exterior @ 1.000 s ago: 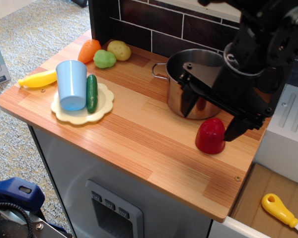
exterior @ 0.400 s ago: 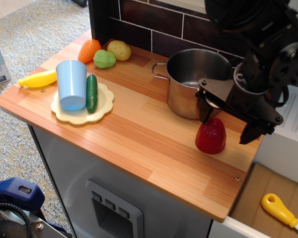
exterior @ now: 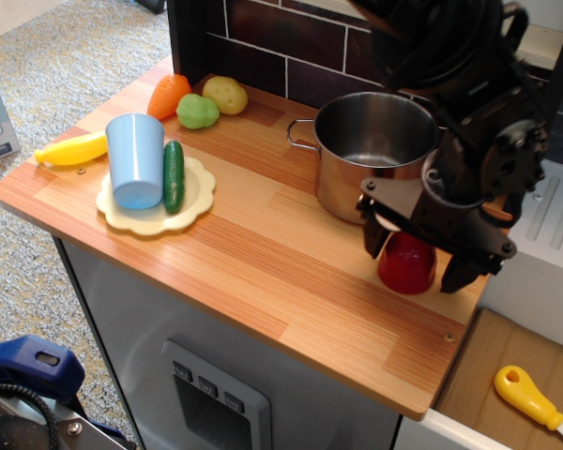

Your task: Put sweet potato in pot

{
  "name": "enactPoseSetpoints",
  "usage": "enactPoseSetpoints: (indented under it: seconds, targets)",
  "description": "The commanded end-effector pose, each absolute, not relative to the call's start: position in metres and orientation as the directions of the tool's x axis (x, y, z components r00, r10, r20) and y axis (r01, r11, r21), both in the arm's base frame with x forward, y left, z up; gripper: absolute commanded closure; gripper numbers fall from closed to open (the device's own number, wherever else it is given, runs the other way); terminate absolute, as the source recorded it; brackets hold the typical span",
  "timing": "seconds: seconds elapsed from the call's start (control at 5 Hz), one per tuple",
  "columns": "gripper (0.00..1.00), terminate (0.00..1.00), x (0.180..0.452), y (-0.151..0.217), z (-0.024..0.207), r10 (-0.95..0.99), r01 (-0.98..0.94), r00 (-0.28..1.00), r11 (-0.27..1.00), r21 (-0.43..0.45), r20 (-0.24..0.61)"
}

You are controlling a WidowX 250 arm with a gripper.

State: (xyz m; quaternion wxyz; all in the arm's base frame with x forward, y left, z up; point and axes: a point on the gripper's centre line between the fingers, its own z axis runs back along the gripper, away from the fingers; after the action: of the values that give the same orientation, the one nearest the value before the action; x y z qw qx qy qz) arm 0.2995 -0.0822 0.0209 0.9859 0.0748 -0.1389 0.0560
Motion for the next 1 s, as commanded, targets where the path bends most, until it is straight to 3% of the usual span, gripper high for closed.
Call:
enactPoseSetpoints:
  seconds: [0.0, 0.2, 0.4, 0.8]
  targets:
    - [0.0, 0.0, 0.302, -0.083, 0.015, 0.119, -0.157, 0.944, 0.982, 0.102, 0.308]
    - [1.0, 0.0, 0.31, -0.086, 0.014, 0.119, -0.16, 0.942, 0.981, 0.109, 0.314]
    - [1.0, 0.0, 0.312, -0.085, 0.019, 0.116, -0.158, 0.943, 0.981, 0.114, 0.311]
    - [1.0, 0.0, 0.296, -0.078, 0.071, 0.126, -0.165, 0.971, 0.969, 0.185, 0.205]
